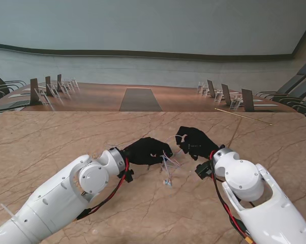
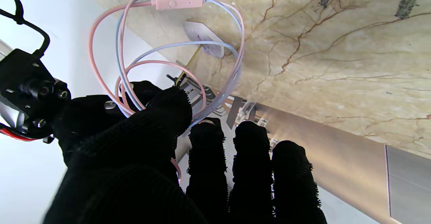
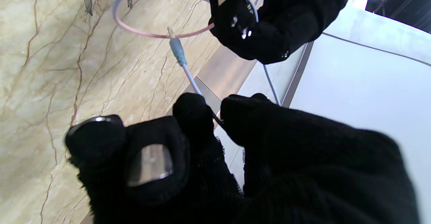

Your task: Take the wired earphone off the rack, coil the cable and place them on the table

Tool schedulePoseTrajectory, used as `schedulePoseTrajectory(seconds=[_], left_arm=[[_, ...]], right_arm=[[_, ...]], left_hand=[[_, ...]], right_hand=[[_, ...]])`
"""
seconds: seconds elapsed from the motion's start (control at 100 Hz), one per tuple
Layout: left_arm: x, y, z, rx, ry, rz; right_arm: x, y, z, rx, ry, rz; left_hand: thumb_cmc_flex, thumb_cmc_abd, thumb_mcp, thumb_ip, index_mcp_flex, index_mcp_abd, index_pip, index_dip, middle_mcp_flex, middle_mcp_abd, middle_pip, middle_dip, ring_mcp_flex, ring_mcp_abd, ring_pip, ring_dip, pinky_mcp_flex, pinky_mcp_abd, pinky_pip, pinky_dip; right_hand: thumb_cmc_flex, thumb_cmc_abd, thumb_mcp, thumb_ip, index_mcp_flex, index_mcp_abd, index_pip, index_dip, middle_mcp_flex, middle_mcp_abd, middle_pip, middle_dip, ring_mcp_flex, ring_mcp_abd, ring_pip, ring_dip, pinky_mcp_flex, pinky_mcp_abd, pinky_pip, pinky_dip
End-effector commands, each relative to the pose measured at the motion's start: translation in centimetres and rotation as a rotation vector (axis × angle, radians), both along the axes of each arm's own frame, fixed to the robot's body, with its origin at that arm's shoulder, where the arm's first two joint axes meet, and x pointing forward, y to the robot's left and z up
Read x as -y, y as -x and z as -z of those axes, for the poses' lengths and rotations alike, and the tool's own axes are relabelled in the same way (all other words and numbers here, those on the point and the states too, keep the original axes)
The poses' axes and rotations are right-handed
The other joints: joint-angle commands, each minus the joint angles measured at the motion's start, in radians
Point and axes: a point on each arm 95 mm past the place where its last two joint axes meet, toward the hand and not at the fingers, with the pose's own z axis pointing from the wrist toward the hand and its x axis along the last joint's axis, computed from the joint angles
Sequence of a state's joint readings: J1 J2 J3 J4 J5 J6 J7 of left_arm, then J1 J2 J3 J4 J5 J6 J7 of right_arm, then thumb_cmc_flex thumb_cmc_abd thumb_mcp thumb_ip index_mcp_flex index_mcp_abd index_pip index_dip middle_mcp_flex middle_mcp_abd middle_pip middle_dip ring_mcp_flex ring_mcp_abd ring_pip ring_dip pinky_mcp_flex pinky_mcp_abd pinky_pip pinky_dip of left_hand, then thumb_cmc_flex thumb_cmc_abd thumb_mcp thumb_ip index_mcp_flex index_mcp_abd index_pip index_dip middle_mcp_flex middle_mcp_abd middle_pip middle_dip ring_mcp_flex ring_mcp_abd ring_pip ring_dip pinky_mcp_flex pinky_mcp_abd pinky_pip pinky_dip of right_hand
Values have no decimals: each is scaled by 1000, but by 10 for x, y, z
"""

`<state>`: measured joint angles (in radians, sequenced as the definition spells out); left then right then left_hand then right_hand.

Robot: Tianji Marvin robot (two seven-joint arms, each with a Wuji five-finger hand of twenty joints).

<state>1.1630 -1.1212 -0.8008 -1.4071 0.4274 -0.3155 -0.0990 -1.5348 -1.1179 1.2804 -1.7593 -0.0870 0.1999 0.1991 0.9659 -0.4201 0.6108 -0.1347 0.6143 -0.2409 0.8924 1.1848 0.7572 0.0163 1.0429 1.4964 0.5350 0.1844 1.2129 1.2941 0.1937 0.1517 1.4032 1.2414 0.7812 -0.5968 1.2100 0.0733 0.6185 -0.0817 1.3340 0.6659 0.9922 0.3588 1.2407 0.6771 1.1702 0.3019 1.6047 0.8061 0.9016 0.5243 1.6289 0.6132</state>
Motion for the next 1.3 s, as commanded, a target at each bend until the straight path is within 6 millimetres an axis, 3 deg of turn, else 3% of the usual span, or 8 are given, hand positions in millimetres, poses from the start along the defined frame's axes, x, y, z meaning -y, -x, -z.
schedulePoseTrajectory(seconds=[0.0, 0.5, 1.29], left_arm=[[2, 0, 1, -3, 6, -3], [1, -4, -4, 18, 34, -15], [5, -7, -5, 14, 59, -26]], right_arm=[[-3, 4, 2, -13, -4, -1], [-14, 7, 19, -103, -46, 23], [-16, 11, 16, -119, -112, 16]], left_hand=[[20, 43, -33, 23, -11, -9, 38, 34, -17, -32, 1, 21, -19, -20, -5, -3, -12, -15, 1, -5], [21, 41, -30, 23, -10, -9, 39, 33, -16, -32, 2, 20, -16, -18, -3, -4, -10, -13, 3, -6], [22, 44, -33, 22, -11, -11, 40, 39, -16, -32, 1, 20, -18, -17, -4, -5, -12, -12, 1, -8]], right_hand=[[11, 26, 22, 23, 8, -1, 61, 10, 3, 92, 56, 14, 57, 46, 78, -11, 35, -2, 97, -10], [13, 25, 24, 19, 6, 5, 61, 7, 2, 96, 55, 15, 59, 48, 77, -13, 37, 0, 97, -13], [12, 31, 22, 18, -1, 8, 66, 0, 2, 97, 55, 13, 59, 48, 77, -14, 40, 12, 93, -15]])
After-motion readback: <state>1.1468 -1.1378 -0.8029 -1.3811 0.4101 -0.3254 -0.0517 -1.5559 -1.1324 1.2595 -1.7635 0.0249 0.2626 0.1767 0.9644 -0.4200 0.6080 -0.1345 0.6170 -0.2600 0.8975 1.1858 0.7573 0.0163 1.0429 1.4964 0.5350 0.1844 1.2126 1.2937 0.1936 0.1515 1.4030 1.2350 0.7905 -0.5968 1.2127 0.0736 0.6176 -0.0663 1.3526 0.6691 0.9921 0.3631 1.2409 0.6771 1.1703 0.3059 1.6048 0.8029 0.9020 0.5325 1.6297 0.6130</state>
